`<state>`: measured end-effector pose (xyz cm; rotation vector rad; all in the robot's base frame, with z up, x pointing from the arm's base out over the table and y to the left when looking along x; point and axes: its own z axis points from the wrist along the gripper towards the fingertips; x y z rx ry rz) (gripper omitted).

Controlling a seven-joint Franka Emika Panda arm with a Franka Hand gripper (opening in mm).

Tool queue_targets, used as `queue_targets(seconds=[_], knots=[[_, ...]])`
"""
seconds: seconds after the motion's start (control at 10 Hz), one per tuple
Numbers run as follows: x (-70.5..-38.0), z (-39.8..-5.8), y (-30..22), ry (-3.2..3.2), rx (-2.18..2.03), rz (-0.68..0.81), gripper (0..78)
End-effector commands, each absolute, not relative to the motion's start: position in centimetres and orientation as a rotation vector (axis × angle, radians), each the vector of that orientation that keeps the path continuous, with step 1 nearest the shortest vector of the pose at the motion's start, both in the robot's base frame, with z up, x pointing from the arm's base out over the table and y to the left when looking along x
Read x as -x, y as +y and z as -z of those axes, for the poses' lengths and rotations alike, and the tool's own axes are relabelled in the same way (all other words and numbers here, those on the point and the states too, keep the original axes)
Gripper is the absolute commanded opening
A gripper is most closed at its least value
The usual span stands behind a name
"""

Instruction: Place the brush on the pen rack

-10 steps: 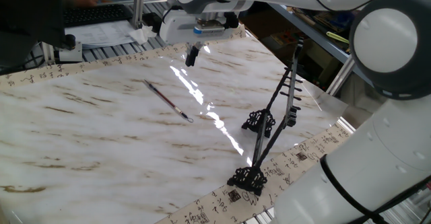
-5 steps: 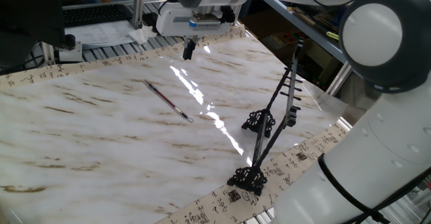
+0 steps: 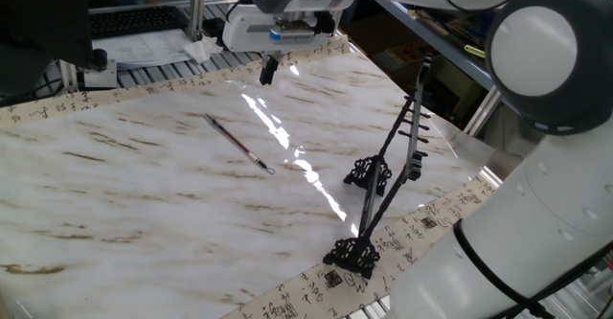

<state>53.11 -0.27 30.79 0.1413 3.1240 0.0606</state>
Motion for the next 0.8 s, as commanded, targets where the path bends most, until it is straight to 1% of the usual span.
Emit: queue_targets(seconds=[0.1, 0.8], knots=[[-53.2, -30.93, -0.29, 3.106, -0.141, -0.062, 0.0], [-53.21, -30.87, -0.29, 3.104, -0.148, -0.051, 0.0]])
